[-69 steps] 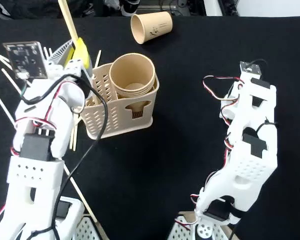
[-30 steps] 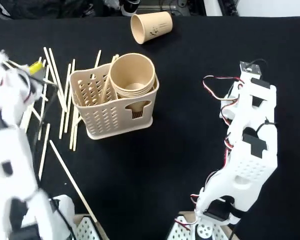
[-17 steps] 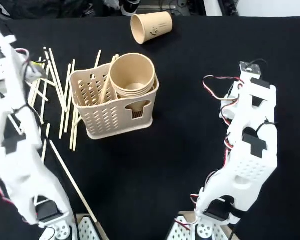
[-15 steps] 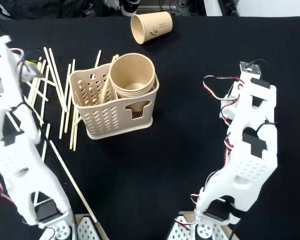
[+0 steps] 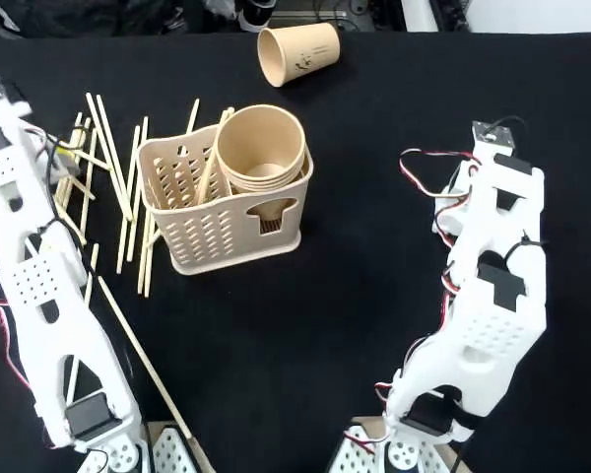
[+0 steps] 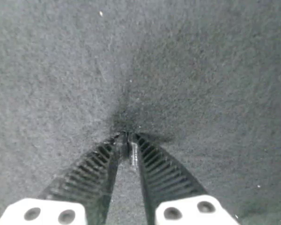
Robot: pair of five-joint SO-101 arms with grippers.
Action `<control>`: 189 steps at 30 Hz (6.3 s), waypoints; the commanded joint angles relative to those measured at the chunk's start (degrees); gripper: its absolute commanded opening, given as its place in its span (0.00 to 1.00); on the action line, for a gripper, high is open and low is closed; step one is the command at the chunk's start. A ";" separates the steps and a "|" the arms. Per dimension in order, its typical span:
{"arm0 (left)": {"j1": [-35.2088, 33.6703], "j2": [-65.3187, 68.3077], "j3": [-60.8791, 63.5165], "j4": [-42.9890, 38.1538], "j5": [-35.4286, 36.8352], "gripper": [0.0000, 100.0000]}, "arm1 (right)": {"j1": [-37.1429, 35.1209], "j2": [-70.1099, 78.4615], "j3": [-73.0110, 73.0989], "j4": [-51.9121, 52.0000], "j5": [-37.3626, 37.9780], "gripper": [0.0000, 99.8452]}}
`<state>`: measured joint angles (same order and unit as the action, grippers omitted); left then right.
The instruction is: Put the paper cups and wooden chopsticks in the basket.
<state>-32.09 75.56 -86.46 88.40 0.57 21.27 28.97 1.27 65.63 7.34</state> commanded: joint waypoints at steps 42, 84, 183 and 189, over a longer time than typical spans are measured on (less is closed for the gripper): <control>12.09 -58.90 32.75 12.48 5.54 0.03 | -1.58 -1.27 0.40 -0.62 0.26 0.01; 38.37 -156.92 153.98 -77.98 5.19 0.10 | -1.58 -1.27 0.40 -0.62 0.26 0.01; -31.52 -79.47 133.76 -40.53 11.78 0.04 | -1.58 -1.27 0.40 -0.18 0.35 0.01; -30.90 -91.08 133.41 -36.40 11.96 0.03 | -1.58 -1.27 0.40 -0.18 0.26 0.01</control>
<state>-62.24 -9.54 48.04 49.19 12.53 21.27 28.97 1.27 65.63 7.34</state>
